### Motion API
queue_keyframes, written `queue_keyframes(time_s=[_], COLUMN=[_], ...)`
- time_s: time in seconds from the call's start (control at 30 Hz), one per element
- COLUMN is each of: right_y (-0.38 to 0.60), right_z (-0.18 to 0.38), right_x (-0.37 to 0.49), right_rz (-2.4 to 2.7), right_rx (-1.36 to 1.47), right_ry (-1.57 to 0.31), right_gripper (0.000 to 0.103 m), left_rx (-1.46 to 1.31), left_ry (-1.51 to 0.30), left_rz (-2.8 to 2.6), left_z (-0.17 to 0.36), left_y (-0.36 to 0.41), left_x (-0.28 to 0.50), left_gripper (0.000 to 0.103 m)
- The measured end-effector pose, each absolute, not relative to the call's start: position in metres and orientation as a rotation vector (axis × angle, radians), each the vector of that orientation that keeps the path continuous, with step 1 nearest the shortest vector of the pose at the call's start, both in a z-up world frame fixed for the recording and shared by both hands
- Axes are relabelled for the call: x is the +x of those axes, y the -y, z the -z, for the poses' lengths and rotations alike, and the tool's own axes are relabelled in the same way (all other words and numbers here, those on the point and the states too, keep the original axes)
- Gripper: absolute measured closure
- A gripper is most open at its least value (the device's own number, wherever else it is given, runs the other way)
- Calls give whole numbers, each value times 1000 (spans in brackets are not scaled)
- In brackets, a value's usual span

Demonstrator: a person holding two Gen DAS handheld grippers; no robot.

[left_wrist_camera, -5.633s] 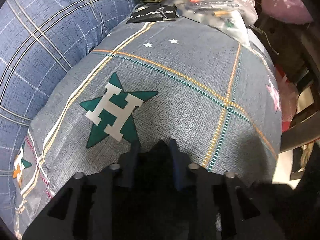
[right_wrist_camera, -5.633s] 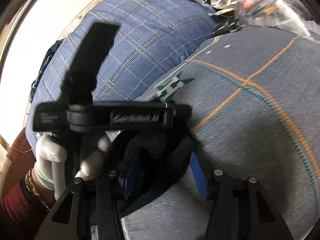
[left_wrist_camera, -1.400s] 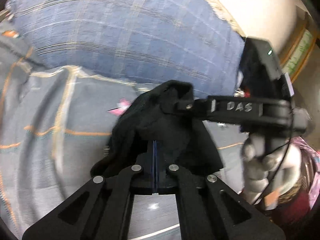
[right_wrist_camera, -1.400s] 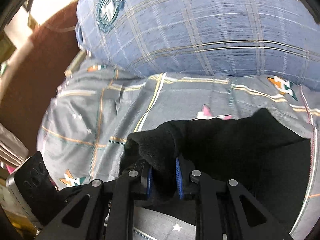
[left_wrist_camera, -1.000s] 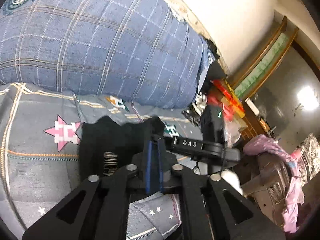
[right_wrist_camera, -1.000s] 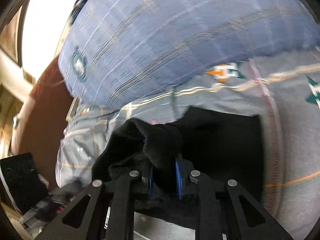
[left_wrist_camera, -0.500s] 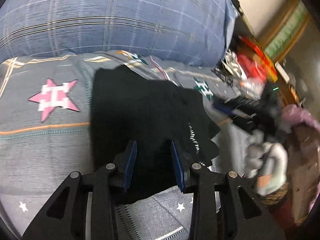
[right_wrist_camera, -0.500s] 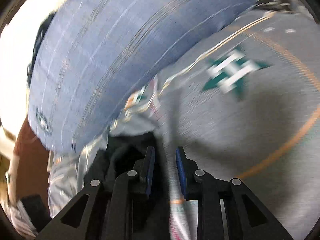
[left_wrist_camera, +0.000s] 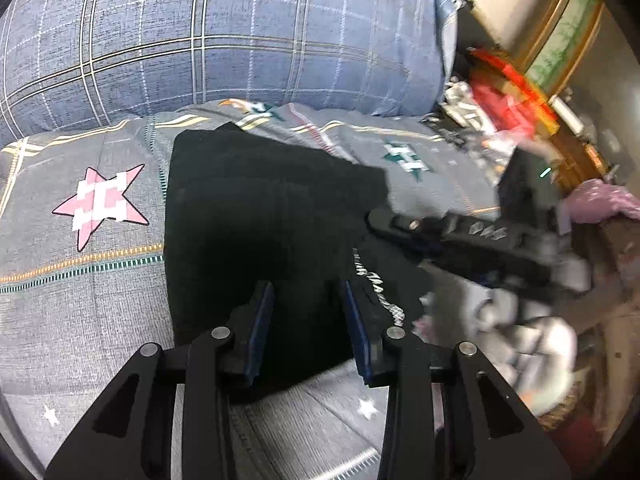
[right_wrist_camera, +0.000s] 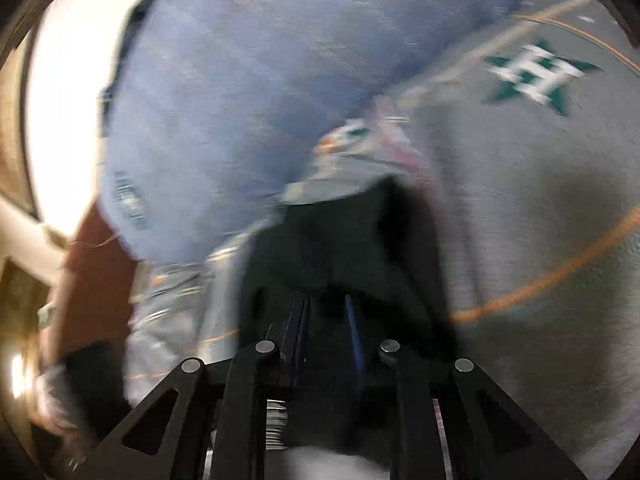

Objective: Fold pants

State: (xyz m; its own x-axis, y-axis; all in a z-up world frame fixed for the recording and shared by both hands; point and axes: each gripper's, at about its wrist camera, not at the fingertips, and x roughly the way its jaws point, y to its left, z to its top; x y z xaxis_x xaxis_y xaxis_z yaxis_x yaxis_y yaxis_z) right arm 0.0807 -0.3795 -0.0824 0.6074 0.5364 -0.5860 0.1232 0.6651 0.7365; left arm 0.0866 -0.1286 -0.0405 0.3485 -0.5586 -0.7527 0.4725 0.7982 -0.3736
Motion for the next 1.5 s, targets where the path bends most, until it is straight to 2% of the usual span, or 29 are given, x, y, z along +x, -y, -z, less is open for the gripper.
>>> queue_keyframes(time_s=[0.07, 0.1, 0.13, 0.17, 0.23, 0.3, 0.37, 0.47, 0.57, 0.63, 0.77, 0.9, 0.93, 0.97, 1.0, 1.07, 1.13, 1.23, 1.5], right_y=[386, 390, 393, 395, 402, 406, 408, 409, 407, 403, 397, 386, 383, 379, 372, 355, 345, 332, 271], right_z=[83, 77, 71, 65, 59, 61, 69, 82, 86, 87, 88, 92, 94, 93, 89, 77, 66, 48, 12], right_x=[75, 69, 64, 59, 48, 37, 36, 39, 42, 43, 45, 52, 54, 55, 55, 54, 53, 53, 73], right_rz=[-266, -253, -232, -232, -259, -275, -290, -301, -298, -296, -287, -281, -281, -278, -289, -293, -319, -358, -465], right_rx=[852, 845, 826, 815, 833, 858, 881, 922, 937, 921, 869, 844, 847, 835, 804, 713, 675, 658, 604], right_ry=[-891, -869, -845, -815, -769, -761, -781, -809, -826, -837, -874, -905, -911, -904, -903, -905, -900, -882, -834], right_gripper=[94, 86, 86, 85, 74, 55, 55, 55, 47, 46, 46, 44, 44, 44, 56, 66, 74, 77, 77], left_rx=[-139, -160, -190, -229, -298, -388, -467, -427, -360, -337, -331, -349, -336, -317, -276, -226, -229, -277, -342], left_ry=[-1007, -1002, -997, -996, -1005, -1036, -1102, -1141, -1149, -1154, -1169, -1224, -1235, -1235, -1219, -1180, -1166, -1149, -1038], left_rz=[699, 698, 684, 661, 612, 604, 648, 670, 709, 724, 752, 725, 702, 686, 679, 678, 677, 673, 573], left_z=[32, 29, 27, 27, 32, 44, 63, 76, 79, 79, 83, 91, 91, 90, 84, 74, 69, 61, 33], left_y=[114, 107, 97, 84, 63, 46, 41, 54, 75, 86, 94, 101, 103, 105, 108, 109, 103, 84, 16], left_x=[87, 89, 93, 100, 115, 133, 152, 165, 170, 173, 179, 190, 191, 189, 184, 174, 170, 166, 171], left_gripper=[69, 69, 67, 60, 51, 47, 44, 44, 43, 33, 22, 19, 23, 44, 52, 64, 70, 76, 76])
